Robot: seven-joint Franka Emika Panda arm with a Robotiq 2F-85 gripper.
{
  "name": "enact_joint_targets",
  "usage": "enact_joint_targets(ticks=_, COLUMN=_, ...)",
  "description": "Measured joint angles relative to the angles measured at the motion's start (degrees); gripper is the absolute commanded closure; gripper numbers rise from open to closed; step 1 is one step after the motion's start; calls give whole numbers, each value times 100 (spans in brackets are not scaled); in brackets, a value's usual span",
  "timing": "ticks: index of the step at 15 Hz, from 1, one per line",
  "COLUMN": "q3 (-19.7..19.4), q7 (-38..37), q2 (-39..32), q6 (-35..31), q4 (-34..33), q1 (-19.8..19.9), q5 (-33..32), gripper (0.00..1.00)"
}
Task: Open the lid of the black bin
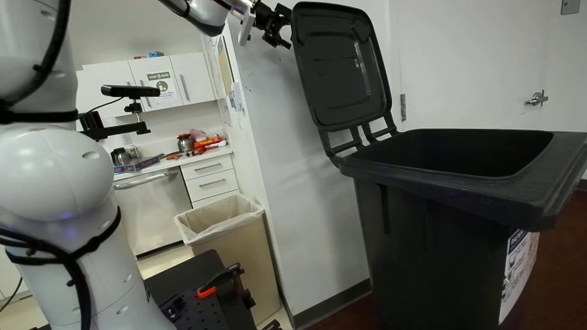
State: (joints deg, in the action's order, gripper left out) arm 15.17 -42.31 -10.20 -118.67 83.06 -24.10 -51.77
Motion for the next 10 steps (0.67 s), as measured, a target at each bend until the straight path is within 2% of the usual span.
enact_joint_targets(ticks=5, q3=3, q7=-64, q2=-249, q6=927, q4=43, q1=-210, q5=-1463, gripper=0)
enact_joint_targets(ticks=10, q3=40, q7=302, q2=-531, q6=1776, q4=-49, q1=-446, q5=-2320, gripper=0)
